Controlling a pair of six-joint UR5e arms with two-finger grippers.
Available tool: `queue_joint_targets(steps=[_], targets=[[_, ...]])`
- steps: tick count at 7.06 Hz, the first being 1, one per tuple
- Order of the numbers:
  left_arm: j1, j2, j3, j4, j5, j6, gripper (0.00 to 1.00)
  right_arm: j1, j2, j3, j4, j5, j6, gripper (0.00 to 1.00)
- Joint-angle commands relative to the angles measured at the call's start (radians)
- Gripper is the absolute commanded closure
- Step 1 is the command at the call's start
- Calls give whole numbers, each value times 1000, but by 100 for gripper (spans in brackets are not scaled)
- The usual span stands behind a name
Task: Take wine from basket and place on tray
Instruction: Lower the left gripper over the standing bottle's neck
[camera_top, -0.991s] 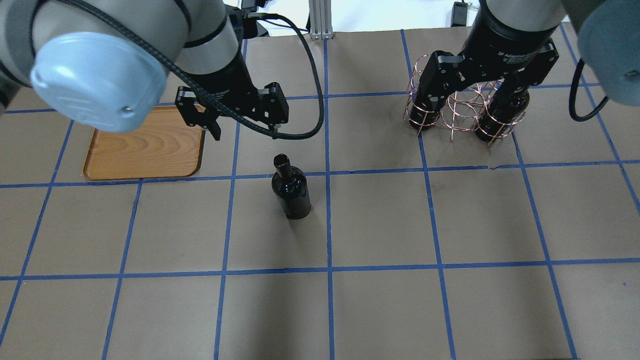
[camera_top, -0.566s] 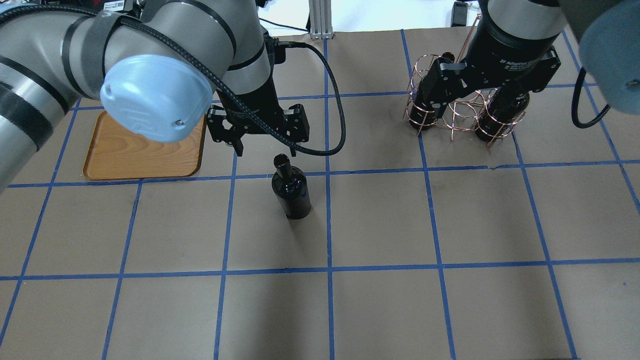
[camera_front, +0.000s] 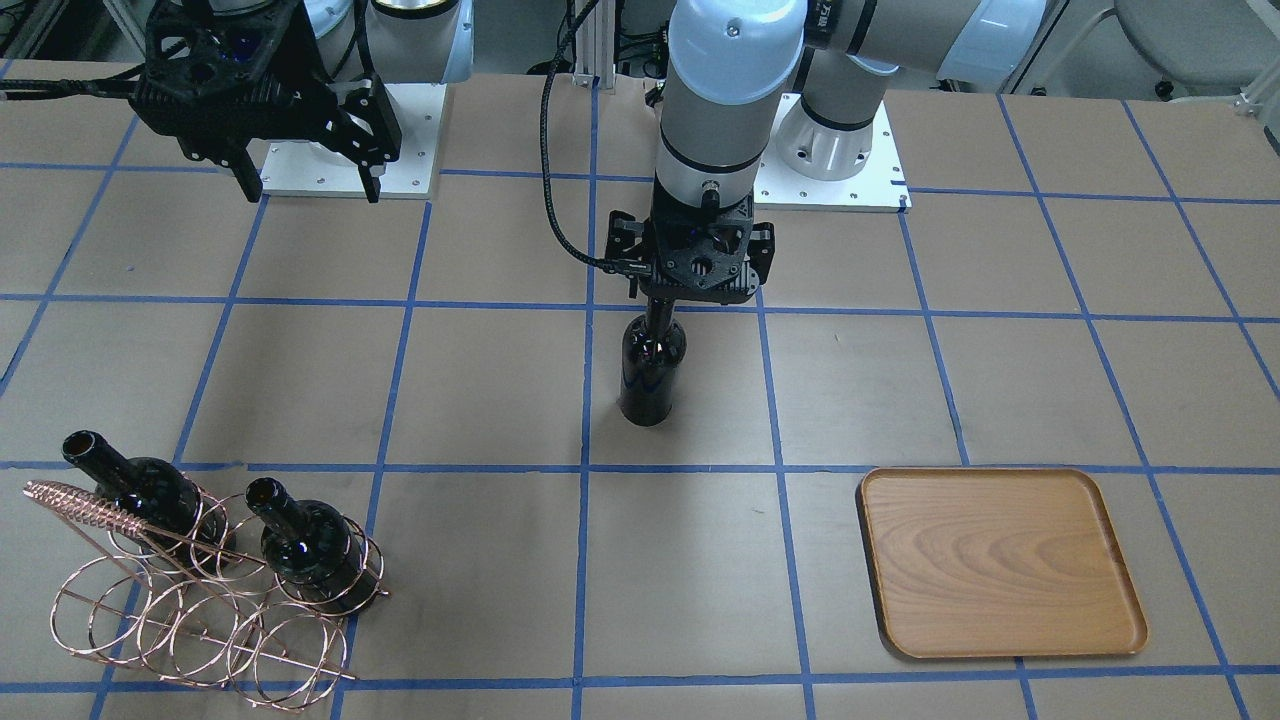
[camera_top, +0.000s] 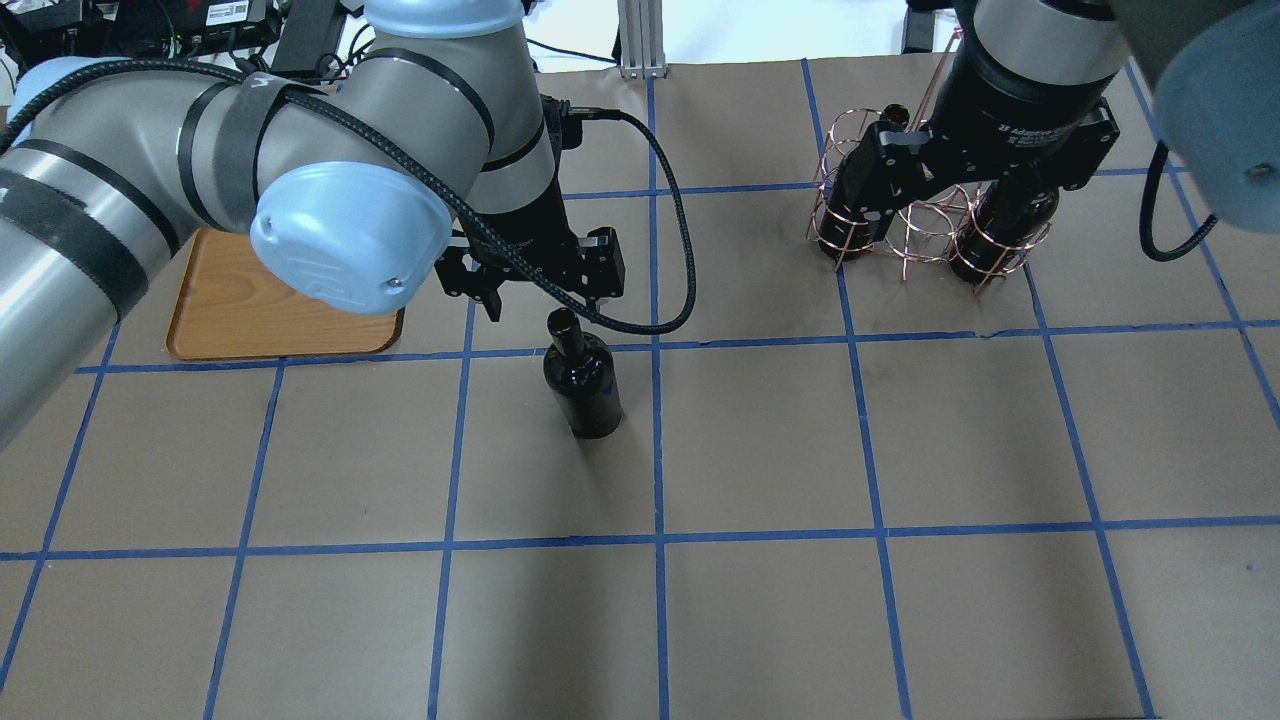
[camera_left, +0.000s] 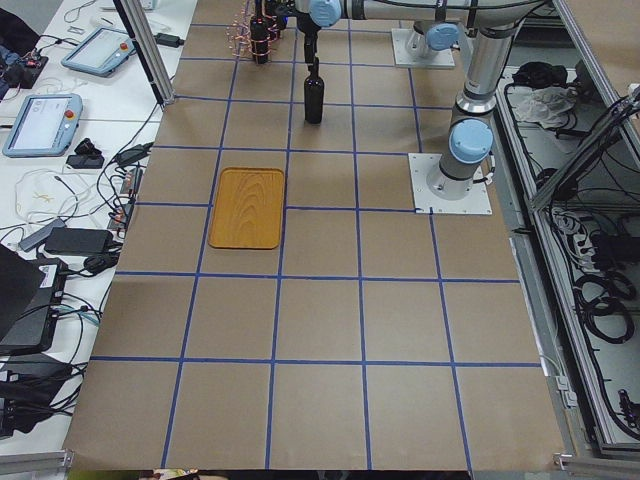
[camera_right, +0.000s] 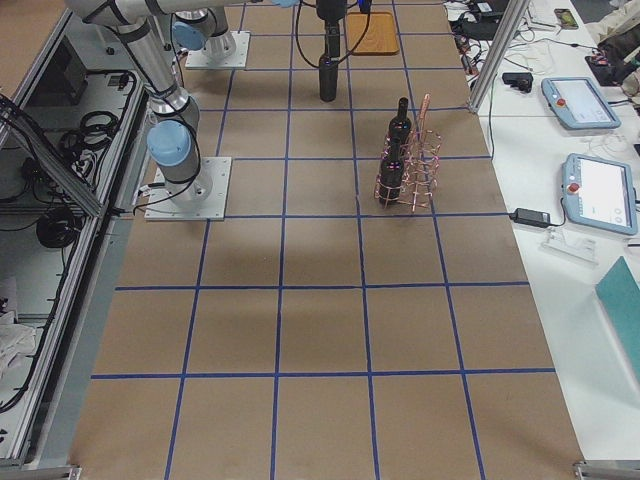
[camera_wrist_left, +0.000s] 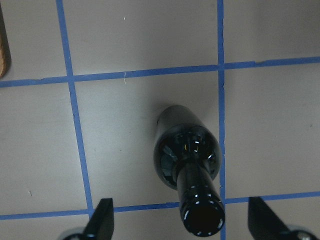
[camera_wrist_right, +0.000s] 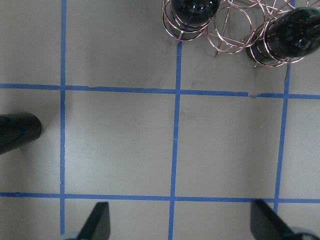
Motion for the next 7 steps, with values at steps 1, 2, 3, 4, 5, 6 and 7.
queue_joint_targets(steps=[1, 2, 3, 4, 5, 6, 7], targets=[[1, -7, -13, 5, -5, 0, 7, -5, 0, 0, -15, 1, 5, 0], [1, -15, -14, 7, -6, 1, 7, -5, 0, 0, -12, 1, 5, 0], [1, -24, -16, 14, -8, 3, 8, -10, 0, 0, -11, 0, 5, 0], [1, -29, -17, 22, -8, 4, 10, -18, -2, 0, -12, -2, 5, 0], [-1, -35, -18, 39, -8, 3, 14, -31, -7, 0, -8, -8, 4, 0], [-1, -38, -18, 44, -8, 1, 23, -51, -7, 0, -6, -8, -7, 0], [-1, -38, -19, 42, -8, 4, 26, -56, -8, 2, 2, -8, -6, 0]])
